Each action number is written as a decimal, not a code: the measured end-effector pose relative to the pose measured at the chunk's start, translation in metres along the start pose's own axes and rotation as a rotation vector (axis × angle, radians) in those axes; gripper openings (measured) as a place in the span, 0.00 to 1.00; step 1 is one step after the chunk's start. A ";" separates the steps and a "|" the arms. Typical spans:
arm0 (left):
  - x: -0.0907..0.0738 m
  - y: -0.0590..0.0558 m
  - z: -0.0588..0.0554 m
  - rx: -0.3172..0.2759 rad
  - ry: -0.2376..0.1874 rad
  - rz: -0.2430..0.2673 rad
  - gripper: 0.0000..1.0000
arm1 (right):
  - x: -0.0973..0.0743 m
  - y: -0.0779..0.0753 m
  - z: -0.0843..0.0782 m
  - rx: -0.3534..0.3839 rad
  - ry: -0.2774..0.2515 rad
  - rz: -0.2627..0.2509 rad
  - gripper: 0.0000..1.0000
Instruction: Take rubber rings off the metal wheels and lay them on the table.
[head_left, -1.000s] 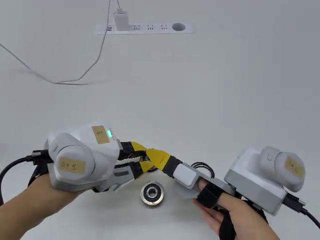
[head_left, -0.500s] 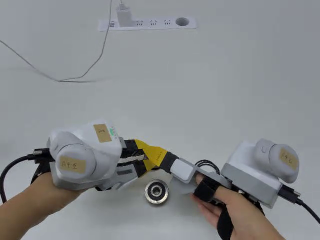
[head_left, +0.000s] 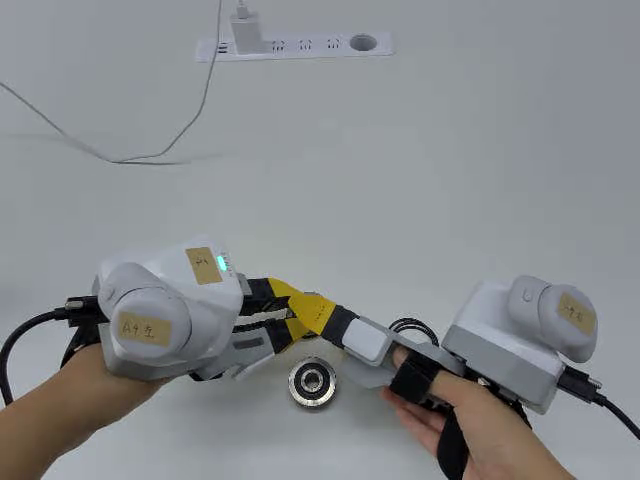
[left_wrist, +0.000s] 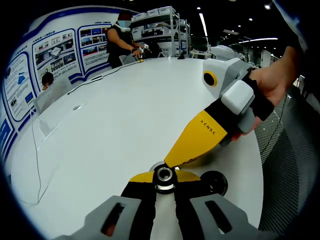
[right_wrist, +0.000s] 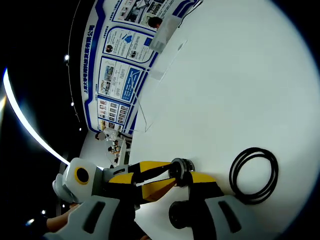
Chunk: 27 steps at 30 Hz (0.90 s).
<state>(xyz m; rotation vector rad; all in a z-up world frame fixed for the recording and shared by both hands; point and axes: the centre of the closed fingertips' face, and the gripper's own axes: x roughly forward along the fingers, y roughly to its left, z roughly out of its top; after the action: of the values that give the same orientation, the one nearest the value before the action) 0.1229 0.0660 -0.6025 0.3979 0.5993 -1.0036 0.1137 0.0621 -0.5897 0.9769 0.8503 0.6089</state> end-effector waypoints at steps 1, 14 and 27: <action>0.000 0.000 0.000 0.000 0.000 0.000 0.13 | 0.000 -0.001 0.000 -0.001 0.000 -0.001 0.42; -0.001 -0.001 0.002 0.002 0.000 0.000 0.13 | -0.002 -0.015 0.001 -0.011 -0.001 -0.045 0.25; -0.001 0.000 0.001 0.002 0.000 0.000 0.13 | -0.003 -0.026 0.002 -0.046 0.005 -0.091 0.07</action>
<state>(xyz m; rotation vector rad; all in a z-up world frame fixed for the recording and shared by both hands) 0.1228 0.0660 -0.6017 0.4000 0.5985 -1.0038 0.1159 0.0471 -0.6112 0.8907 0.8765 0.5510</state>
